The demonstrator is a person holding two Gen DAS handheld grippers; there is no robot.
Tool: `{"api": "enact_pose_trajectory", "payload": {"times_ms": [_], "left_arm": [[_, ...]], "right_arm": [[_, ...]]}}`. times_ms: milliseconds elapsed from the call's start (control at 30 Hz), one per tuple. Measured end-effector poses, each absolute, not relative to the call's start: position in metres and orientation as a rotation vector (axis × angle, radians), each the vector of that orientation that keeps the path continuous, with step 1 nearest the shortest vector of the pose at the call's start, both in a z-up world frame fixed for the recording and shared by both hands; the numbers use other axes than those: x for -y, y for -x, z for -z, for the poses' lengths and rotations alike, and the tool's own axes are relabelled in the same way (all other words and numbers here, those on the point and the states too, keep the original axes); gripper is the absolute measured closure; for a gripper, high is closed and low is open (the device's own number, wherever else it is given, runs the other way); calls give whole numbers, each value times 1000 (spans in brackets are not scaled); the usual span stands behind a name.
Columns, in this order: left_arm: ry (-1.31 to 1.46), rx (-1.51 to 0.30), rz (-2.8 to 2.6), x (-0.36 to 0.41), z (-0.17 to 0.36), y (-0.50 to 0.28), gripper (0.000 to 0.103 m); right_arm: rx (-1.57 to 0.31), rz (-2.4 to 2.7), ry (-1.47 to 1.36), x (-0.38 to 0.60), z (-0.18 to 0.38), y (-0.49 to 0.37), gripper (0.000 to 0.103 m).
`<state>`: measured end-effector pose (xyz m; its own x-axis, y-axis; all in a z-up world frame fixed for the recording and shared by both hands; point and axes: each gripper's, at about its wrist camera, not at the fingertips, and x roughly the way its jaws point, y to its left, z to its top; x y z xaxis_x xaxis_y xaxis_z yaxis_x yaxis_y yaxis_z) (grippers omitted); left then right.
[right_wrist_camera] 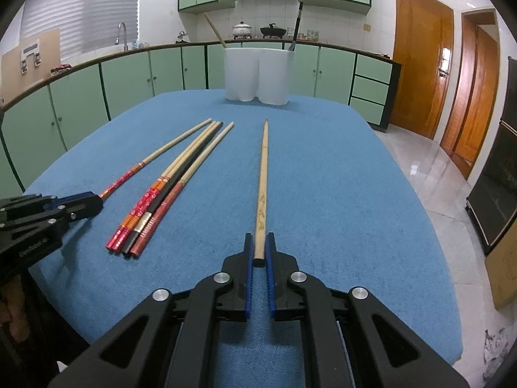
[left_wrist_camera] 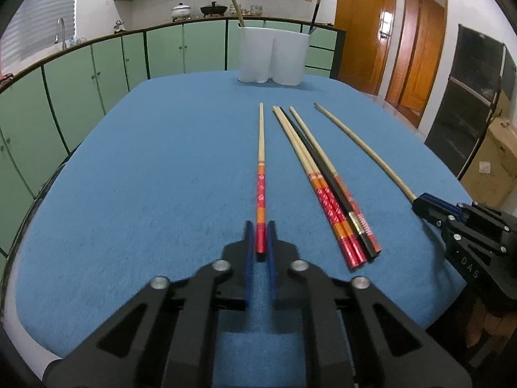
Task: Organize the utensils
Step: 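Grasp a red-patterned chopstick with the left tool while the right tool holds its chopstick, then carry both held chopsticks up to the white holder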
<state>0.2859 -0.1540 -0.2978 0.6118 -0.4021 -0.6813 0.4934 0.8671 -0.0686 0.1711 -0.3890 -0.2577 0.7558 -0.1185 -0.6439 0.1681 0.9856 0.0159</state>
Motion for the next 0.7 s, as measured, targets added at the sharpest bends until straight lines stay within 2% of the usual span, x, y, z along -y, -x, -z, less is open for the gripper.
{"api": "enact_pose_trajectory", "payload": {"times_ms": [167,400,533,700], "left_arm": [[-74,-722,536,146,261,-279,98],[-49,-605,566,135,177,-277,98],[-74,-577,585,137,139,-291,98],[-106,-634,648,150,106,-320,98]], "right_arm": [[-657,141,-118,393,227,-161,96],[-594,107,-89,400,145,-158,96],[-627,82,-73,409,103,-179,96],[-700,38,-88,427,61,-214,96]]}}
